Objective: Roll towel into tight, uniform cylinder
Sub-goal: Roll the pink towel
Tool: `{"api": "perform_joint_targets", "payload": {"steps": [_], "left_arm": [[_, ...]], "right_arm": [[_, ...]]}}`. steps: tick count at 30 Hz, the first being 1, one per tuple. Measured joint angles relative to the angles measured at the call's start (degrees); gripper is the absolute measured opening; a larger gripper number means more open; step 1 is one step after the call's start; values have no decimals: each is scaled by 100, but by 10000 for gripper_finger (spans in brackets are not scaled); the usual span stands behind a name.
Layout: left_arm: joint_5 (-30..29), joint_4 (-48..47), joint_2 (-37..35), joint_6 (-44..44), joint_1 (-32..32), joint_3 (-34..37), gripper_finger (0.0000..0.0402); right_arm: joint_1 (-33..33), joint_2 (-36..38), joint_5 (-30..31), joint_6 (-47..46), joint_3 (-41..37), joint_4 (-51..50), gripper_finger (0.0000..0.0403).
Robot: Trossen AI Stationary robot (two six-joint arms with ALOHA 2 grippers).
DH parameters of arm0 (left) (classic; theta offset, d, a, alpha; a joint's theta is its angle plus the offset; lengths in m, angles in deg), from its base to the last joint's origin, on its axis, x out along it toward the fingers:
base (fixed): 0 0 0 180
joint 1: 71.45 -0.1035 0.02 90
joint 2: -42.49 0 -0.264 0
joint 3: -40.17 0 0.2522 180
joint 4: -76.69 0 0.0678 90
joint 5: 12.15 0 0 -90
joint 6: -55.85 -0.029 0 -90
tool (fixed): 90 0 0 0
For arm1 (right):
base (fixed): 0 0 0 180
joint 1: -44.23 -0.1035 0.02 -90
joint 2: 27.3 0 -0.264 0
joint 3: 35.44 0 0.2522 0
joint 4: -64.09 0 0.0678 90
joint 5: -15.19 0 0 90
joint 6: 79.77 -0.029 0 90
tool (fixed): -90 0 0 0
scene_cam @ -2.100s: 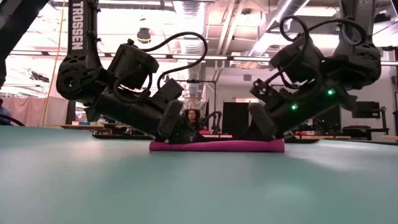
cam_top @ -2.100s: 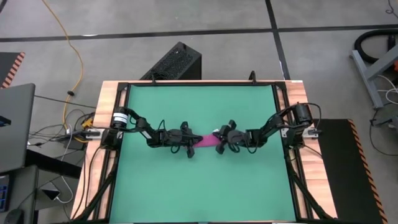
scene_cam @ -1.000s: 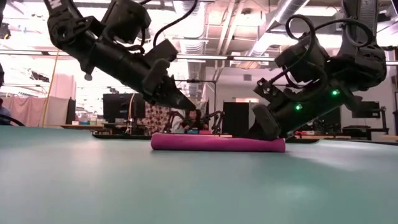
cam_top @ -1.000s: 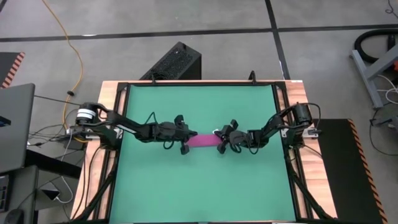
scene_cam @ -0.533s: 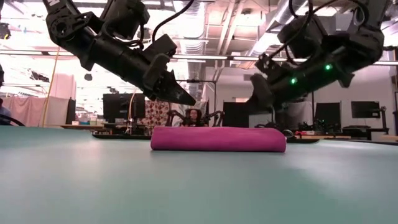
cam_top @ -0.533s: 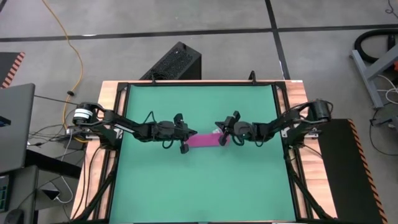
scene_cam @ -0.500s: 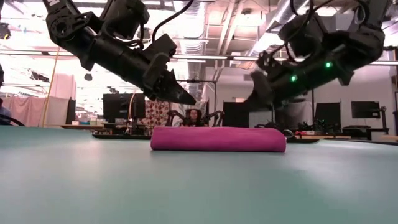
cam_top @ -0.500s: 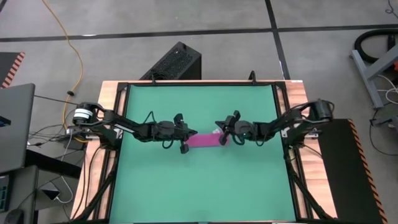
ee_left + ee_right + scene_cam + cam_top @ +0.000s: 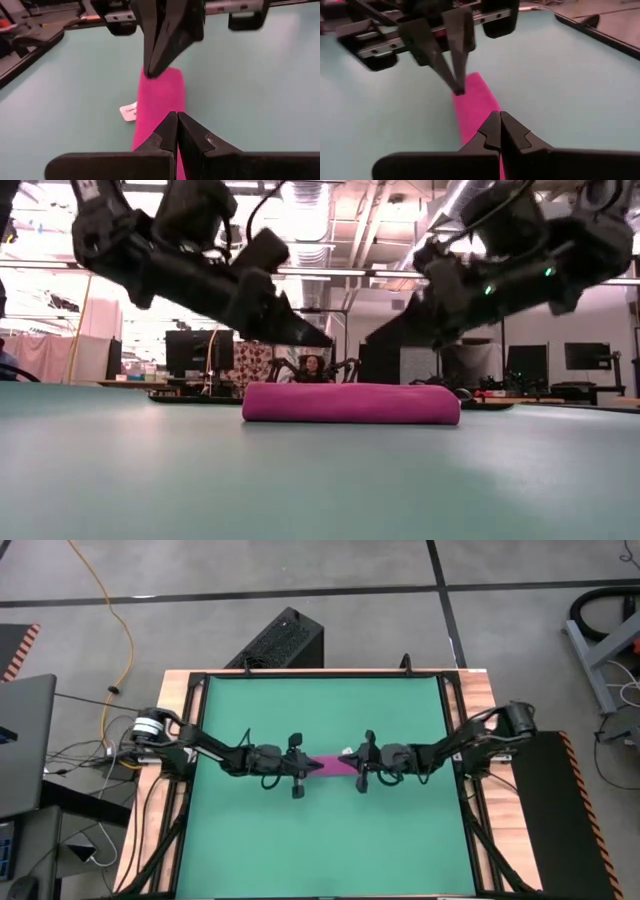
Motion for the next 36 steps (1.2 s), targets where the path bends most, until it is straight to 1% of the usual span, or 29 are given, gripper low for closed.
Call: {"api": "perform_joint_targets", "payload": {"steps": [2,7,11,14,17,21,26,36], "left_arm": [[44,226,276,64,-98,0,0],[84,218,703,305,-320,2,0],[-190,238,1168,561,-440,2,0],[19,334,1504,769,-548,-4,0],[28,399,1696,1000,-559,20,0],[47,360,1665,1231,-531,215,0],[34,668,1555,1389,-473,625,0],[40,786,1568,1312,-473,658,0]], "right_arm": [[63,-329,0,-35,-4,257,15],[201,-1062,-181,-364,-2,563,15],[268,-1643,-176,-776,15,735,15],[256,-2047,-133,-1014,20,1091,15],[254,-2346,-132,-1162,16,1378,15],[257,-2475,-133,-1384,-28,1391,15],[257,-2473,-144,-1403,-141,1496,15],[252,-2482,-144,-1432,-154,1526,15]]}}
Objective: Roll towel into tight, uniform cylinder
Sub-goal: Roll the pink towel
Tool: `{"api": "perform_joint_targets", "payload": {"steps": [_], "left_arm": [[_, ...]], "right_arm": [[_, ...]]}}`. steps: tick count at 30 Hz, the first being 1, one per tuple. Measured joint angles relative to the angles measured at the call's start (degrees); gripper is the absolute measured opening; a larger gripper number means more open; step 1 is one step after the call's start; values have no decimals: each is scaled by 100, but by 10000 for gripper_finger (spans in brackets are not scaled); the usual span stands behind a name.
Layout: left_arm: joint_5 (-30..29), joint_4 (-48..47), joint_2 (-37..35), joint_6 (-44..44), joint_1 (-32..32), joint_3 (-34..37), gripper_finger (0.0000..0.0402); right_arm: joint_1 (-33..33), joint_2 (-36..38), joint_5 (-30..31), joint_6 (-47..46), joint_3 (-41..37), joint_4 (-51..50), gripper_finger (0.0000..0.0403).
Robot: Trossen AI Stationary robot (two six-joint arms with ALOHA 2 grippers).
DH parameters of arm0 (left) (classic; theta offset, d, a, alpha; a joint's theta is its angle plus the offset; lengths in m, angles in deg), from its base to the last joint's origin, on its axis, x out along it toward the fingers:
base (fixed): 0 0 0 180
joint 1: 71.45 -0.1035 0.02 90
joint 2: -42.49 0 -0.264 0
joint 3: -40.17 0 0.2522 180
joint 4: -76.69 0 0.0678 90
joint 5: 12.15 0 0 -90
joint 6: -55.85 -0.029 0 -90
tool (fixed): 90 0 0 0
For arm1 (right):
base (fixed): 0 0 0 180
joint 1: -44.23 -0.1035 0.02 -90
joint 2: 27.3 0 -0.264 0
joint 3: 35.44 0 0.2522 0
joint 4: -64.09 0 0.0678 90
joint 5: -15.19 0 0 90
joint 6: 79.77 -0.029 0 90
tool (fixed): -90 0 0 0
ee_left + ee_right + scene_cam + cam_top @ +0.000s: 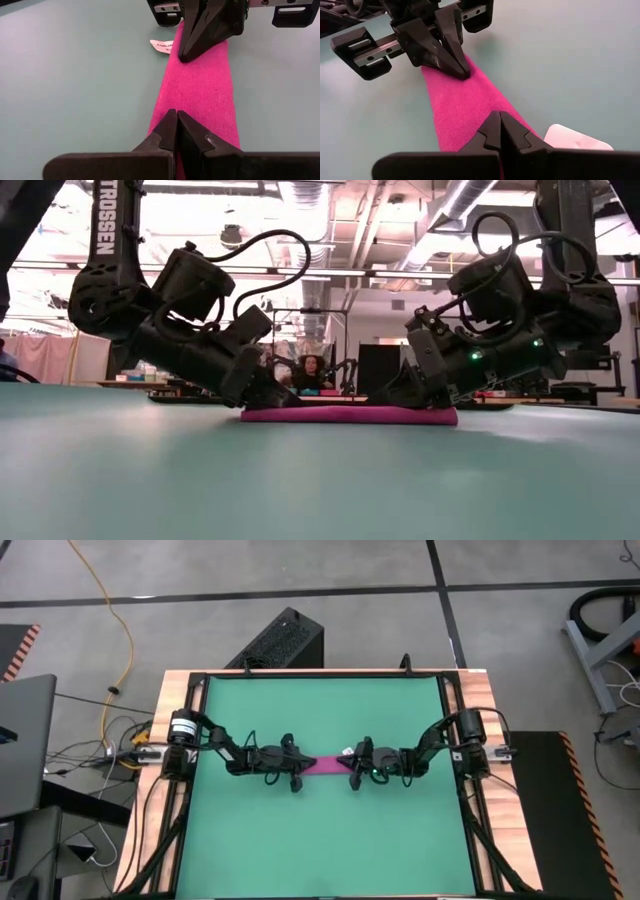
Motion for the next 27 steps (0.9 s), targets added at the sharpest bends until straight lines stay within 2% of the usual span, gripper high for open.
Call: {"api": "perform_joint_targets", "payload": {"steps": [27], "left_arm": [[29,484,37,-24,4,28,0]], "right_arm": [[-4,-15,7,424,132,-136,17]]}}
